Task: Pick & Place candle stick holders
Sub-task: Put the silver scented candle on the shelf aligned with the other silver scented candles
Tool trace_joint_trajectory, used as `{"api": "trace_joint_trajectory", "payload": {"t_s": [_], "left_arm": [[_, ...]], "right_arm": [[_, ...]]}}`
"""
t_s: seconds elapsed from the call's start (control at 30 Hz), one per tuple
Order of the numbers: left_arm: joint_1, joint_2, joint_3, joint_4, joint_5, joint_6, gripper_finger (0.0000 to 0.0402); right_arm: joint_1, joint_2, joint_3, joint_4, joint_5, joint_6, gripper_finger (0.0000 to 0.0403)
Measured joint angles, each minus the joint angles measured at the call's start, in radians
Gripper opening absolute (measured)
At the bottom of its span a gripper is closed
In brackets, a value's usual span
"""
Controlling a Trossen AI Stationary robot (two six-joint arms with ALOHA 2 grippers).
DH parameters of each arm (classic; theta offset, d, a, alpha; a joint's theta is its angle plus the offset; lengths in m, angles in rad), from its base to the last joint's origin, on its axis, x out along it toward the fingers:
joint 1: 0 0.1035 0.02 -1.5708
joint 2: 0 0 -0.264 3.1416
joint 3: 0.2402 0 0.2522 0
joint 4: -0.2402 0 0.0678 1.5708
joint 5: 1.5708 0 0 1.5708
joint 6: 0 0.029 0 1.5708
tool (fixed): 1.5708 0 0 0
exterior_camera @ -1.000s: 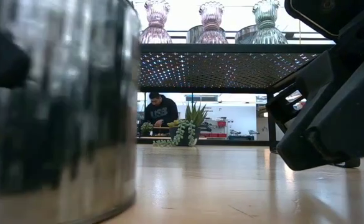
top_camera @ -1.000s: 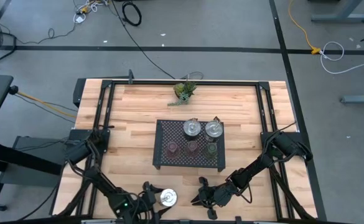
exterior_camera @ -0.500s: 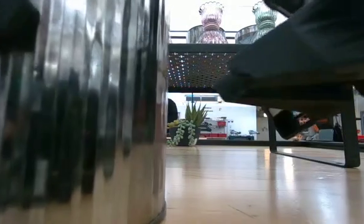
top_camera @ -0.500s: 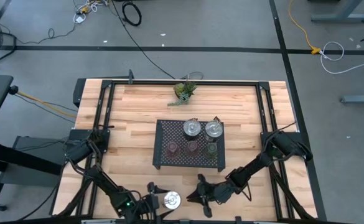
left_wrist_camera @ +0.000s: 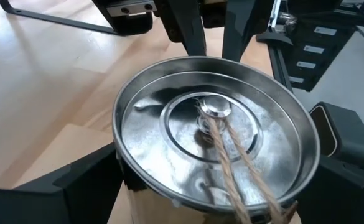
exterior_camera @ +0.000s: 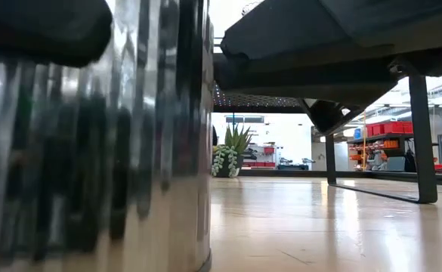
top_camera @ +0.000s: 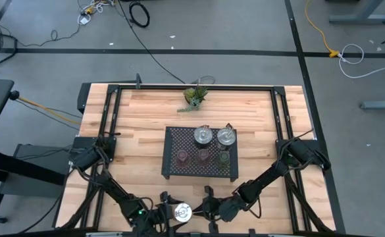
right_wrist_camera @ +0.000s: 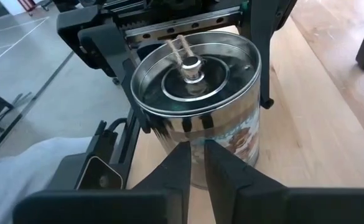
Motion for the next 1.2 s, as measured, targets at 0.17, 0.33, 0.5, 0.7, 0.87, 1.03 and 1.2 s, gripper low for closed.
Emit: {"api": "trace_joint_trajectory", "payload": {"t_s": [0.17,0.33,0.5,0.7,0.87,1.03,1.2], "left_arm": [[0.002,0.001,-0.001,0.022,-0.004,-0.001,0.0394],[0.003,0.002,-0.002,0.041,-0.007,-0.004,0.0394],[0.003,0.002,-0.002,0.041,-0.007,-0.010,0.0394],[0.004,0.002,-0.001,0.029,-0.004,-0.004,0.0373],[0.004,0.002,0.001,0.005,0.006,-0.004,0.0366],[0.004,0.002,0.001,0.001,0.006,-0.003,0.0366],[0.004,0.002,0.001,0.001,0.000,-0.003,0.0366]], "right_arm": [[0.000,0.000,0.001,-0.007,0.014,0.002,0.0047],[0.000,0.000,0.002,-0.014,0.013,0.009,0.0047],[-0.001,0.000,0.002,-0.019,0.012,0.013,0.0047],[-0.002,0.000,0.002,-0.024,0.011,0.013,0.0047],[-0.002,0.000,0.002,-0.029,0.009,0.017,0.0047],[-0.003,0.000,-0.005,-0.029,0.011,0.025,0.0047],[-0.003,0.000,-0.006,-0.030,0.012,0.025,0.0047]]}}
